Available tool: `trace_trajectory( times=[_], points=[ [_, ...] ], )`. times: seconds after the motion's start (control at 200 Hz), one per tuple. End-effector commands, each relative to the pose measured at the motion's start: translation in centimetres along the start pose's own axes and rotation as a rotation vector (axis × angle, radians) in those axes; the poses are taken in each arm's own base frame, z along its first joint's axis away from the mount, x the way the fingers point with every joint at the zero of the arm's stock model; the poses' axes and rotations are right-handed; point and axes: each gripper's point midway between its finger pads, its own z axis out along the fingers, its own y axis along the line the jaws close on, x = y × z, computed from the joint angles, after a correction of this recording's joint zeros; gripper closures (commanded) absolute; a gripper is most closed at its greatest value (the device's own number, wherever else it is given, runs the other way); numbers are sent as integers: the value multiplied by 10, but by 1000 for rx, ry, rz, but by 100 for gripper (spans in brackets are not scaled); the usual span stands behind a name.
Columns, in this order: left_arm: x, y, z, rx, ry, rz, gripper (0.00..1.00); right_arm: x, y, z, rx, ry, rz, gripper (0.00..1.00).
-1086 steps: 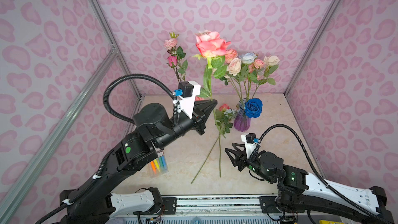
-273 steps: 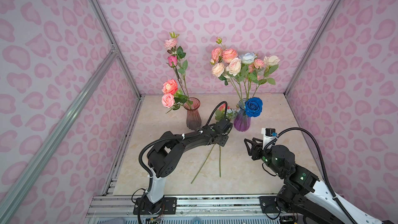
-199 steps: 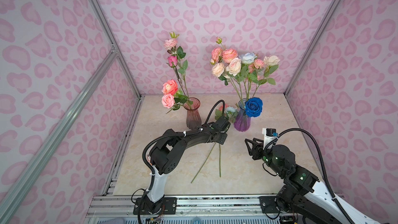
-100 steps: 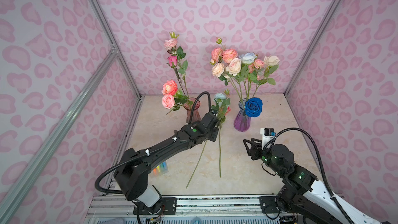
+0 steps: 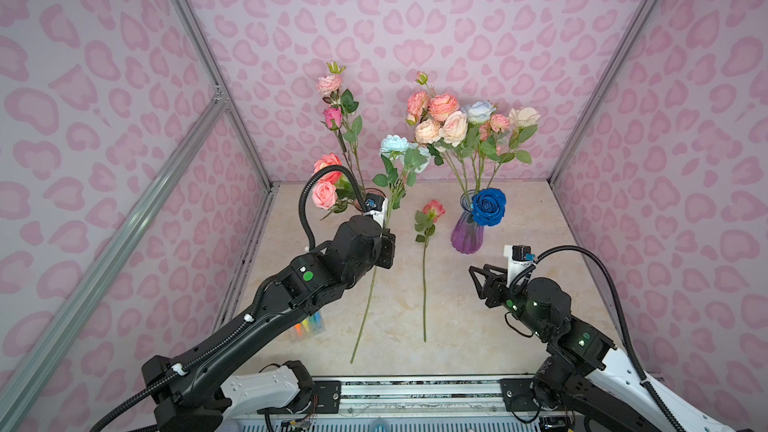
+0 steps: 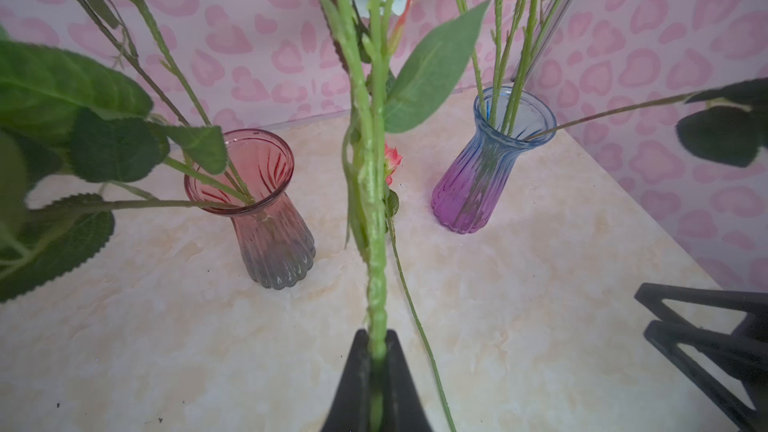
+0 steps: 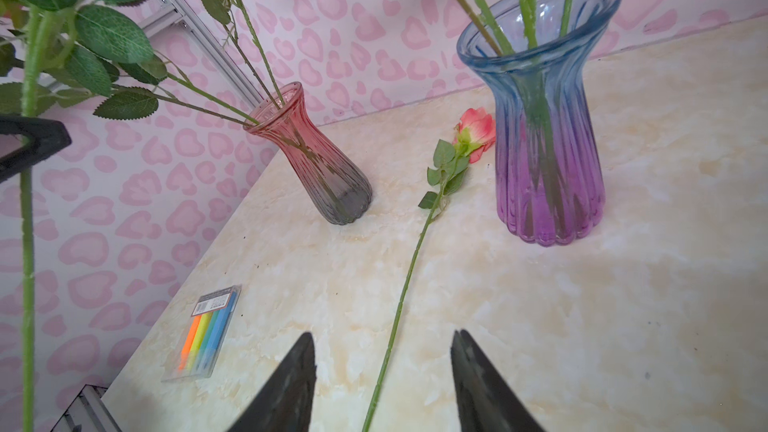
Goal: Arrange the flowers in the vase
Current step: 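Close the left gripper on the pale blue rose stem and lift it, then raise the pale blue rose high above the red vase with the left gripper, then lower the pale blue rose stem into the red vase with the left gripper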
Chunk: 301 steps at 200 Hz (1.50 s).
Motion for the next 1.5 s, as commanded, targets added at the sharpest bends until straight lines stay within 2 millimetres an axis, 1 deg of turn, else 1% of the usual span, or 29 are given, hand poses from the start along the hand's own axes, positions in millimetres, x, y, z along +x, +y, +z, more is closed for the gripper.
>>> trace_trajectory(
  times=[0.0,0.01,0.02,0.03,0.13,0.245,0.335,0.385,0.5,0.6,0.66,0.67,0.685,0.73,0.875,0.93,0.98,1.045,1.085,1.13,1.2,1.315,1.365,1.42,1.5],
  points=[
    [-20,8,-17,-24,-55,10,97,-4,1,-3,-7,-15,5,46],
    [-20,8,-17,-26,-57,11,97,-4,1,-3,-6,-15,5,46],
    [-30,8,-23,-20,-82,3,97,-4,1,-3,-6,-15,5,46],
    [-35,7,-25,-16,-93,2,97,-4,1,-4,-6,-15,6,46],
    [-59,2,-36,5,-154,11,97,-3,2,-4,-12,-14,13,46],
    [-81,-11,-39,56,-211,14,97,-3,2,-3,-13,-15,15,46],
    [-103,-22,-40,103,-292,5,97,-4,1,-4,-11,-21,14,47],
    [-120,-30,-43,128,-358,12,97,-4,2,-4,-13,-22,12,47],
    [-160,-37,-46,117,-519,25,97,-6,4,-2,-17,-22,4,47],
    [-189,-45,-41,92,-653,59,97,-8,6,0,-23,-22,-1,47],
    [-202,-47,-34,60,-713,90,97,-8,8,1,-27,-23,-5,47],
    [-202,-48,-30,53,-712,98,97,-8,8,2,-26,-22,-8,47],
    [-209,-48,-31,42,-742,96,97,-9,8,2,-27,-23,-7,47],
    [-220,-50,-26,15,-785,124,97,-9,9,2,-30,-24,-11,47],
    [-260,-47,-18,-77,-912,188,97,-10,11,3,-36,-22,-22,47],
    [-273,-38,-13,-136,-954,193,97,-11,12,3,-38,-24,-23,47],
    [-283,-35,-8,-150,-971,213,97,-11,12,3,-40,-23,-24,47],
    [-292,-33,1,-177,-998,255,97,-11,12,3,-41,-22,-28,47],
    [-299,-25,4,-219,-1019,237,97,-13,13,3,-42,-26,-29,47],
    [-305,-16,9,-228,-1010,221,97,-13,13,3,-42,-25,-34,47],
    [-307,0,21,-232,-994,183,97,-13,12,4,-38,-25,-39,47],
    [-298,27,47,-255,-941,144,97,-15,11,3,-37,-29,-41,47],
    [-291,33,58,-270,-921,150,97,-14,10,4,-37,-27,-39,47],
    [-284,42,65,-297,-906,127,97,-13,9,4,-35,-23,-39,47],
    [-272,49,80,-259,-864,85,97,-11,8,6,-35,-16,-36,47]
  ],
)
